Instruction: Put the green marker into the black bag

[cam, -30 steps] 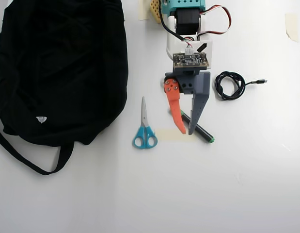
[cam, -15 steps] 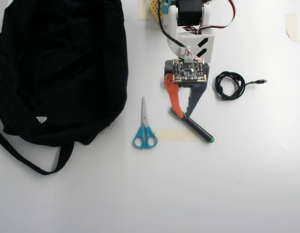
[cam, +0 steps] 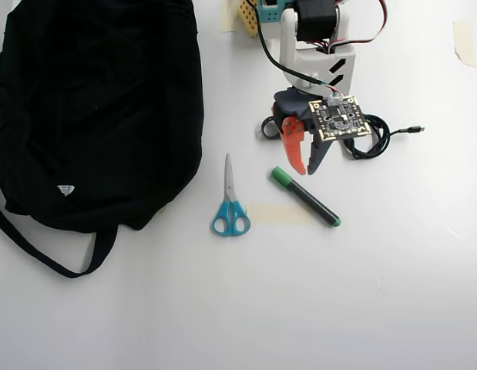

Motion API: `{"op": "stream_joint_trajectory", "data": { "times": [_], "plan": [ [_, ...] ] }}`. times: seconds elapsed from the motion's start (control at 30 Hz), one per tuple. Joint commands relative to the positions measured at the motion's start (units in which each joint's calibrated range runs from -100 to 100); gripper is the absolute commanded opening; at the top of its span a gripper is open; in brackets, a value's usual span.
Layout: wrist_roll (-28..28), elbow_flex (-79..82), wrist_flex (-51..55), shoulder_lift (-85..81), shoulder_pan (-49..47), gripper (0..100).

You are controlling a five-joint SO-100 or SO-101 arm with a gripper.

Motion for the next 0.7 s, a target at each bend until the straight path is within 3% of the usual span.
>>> {"op": "stream_joint_trajectory", "data": {
  "times": [0.0,0.37,0.5,0.67],
  "plan": [
    [1.6,-2.8,0.1,-3.9,-1.2,3],
    [7.5,-2.0,0.8,-4.1,-3.3,3],
    [13.1,-2.0,6.9,-4.1,-2.7,3],
    [13.2,-2.2,12.1,-4.1,-3.4,3]
  ]
}}
